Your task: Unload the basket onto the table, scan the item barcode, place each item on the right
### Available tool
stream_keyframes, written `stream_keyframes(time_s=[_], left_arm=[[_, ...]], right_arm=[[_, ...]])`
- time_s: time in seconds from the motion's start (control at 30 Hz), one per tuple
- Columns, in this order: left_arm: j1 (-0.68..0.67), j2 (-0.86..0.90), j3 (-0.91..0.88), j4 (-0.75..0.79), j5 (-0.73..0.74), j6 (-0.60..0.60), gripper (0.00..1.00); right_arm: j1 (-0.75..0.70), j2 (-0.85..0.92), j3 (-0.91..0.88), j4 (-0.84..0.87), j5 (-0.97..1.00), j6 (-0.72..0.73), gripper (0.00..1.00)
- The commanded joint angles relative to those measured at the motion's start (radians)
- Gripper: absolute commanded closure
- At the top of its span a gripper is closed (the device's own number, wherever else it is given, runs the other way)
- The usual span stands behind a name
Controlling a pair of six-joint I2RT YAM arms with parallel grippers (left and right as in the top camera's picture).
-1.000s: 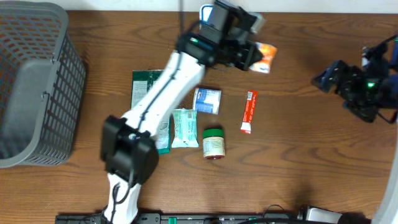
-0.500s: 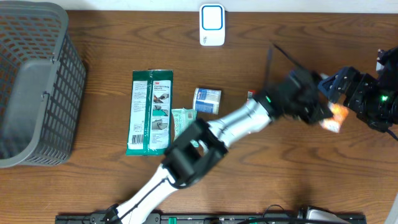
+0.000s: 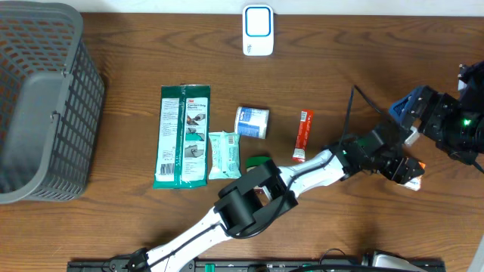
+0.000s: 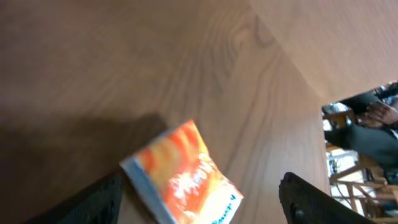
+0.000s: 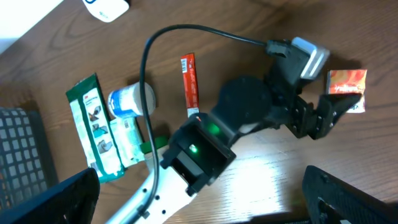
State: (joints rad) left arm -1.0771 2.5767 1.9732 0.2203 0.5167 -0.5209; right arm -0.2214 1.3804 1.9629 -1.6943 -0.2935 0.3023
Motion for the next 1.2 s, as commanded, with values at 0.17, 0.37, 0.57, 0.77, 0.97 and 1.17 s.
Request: stream_keyframes(time_s=[0.17, 0.37, 0.57, 0.77, 0.97, 1.17], left_arm=[[0.092, -0.087, 0.035, -0.034, 0.085, 0.018, 0.19], [0.182, -0.270, 0.035, -0.229, 0.086, 0.019, 0.19], [0.284, -0.469, 0.035, -0.623, 0.086, 0.063, 0.19], [0.309, -0.574, 0.035, -1.044, 0.063, 0.320, 0.59], [0.309, -0.579, 0.032, -1.311, -0.228, 0.461, 0.87], [0.312, -0.579, 0.032, -1.420, -0.602, 0.461, 0.87]], right_arm=[[-0.008, -0.008, 0.012, -0.003, 0.041, -0.057, 0.01], [-0.008, -0.008, 0.008, -0.004, 0.135, -0.057, 0.01], [-0.006, -0.008, -0.099, -0.002, 0.136, -0.033, 0.01], [-0.006, -0.008, -0.395, 0.082, 0.140, -0.010, 0.99], [-0.007, -0.008, -0.763, 0.292, 0.209, 0.119, 0.99], [-0.007, -0.007, -1.025, 0.601, 0.521, 0.270, 0.99]])
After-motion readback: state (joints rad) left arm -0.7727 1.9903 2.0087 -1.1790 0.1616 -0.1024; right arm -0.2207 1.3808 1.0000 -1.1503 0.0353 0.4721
